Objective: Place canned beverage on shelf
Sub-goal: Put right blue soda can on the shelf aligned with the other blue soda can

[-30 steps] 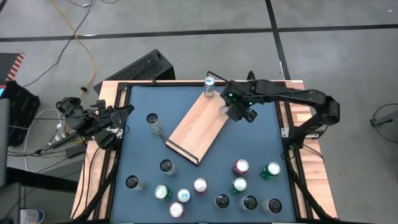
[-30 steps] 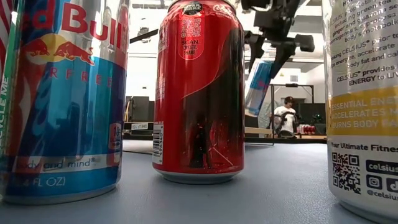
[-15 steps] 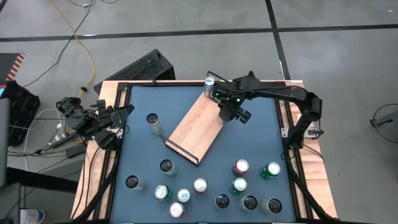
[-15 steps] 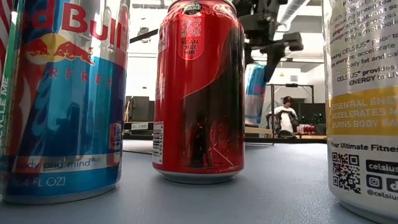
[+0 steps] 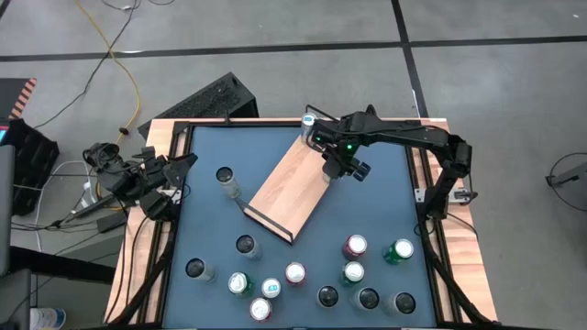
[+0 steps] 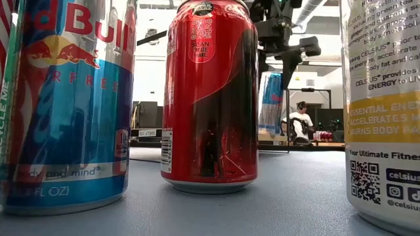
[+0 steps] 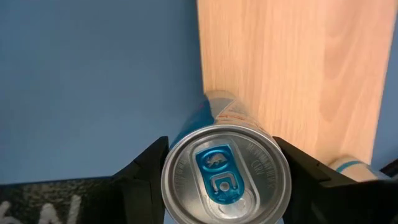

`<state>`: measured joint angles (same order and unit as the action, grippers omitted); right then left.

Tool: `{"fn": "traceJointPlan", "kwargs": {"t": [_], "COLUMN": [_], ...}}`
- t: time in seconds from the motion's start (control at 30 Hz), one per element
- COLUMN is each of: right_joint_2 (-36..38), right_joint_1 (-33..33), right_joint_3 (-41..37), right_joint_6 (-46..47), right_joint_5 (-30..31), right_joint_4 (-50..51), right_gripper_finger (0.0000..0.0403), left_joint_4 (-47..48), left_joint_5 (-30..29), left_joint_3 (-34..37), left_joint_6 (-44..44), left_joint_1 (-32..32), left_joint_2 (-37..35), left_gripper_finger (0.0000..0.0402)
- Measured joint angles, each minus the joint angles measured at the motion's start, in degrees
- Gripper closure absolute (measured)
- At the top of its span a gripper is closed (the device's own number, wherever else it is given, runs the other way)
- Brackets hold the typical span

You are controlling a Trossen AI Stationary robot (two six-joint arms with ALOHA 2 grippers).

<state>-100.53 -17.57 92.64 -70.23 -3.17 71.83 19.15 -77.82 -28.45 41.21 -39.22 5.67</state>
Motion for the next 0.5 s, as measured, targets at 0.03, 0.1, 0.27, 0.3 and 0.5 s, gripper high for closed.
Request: {"fn": "traceJointPlan", "kwargs": {"t": [0.03, 0.1, 0.27, 0.3, 0.5], "right_joint_2": [-0.2, -0.7, -0.6, -0.5, -0.8], "right_joint_1": [-0.1, -0.3, -0.1, -0.1, -0.3], "right_joint_3": [-0.1, 0.1, 0.0, 0.0, 0.2], "right_joint_6": [0.1, 0.2, 1.3, 1.4, 4.9], "right_joint_5": [0.1, 0.3, 1.9, 2.3, 4.3], "right_joint_4": [0.0, -0.3, -0.8, -0.8, -3.2], "right_gripper_finger": [0.0196, 0.0196, 0.0194, 0.0187, 0.0133], "left_joint_4": [0.0, 0.0, 0.1, 0.3, 0.7], "left_joint_5": [0.0, 0.0, 0.2, 0.4, 0.5], "left_joint_3": [0.0, 0.0, 0.0, 0.0, 0.0], "left_joint_6": [0.0, 0.0, 0.0, 0.0, 0.1], "left_joint_1": [0.0, 0.0, 0.0, 0.0, 0.0], "left_joint_2": [0.0, 0.0, 0.0, 0.0, 0.0], "left_gripper_finger": [0.0207, 0.0207, 0.0207, 0.0207, 0.0207]}}
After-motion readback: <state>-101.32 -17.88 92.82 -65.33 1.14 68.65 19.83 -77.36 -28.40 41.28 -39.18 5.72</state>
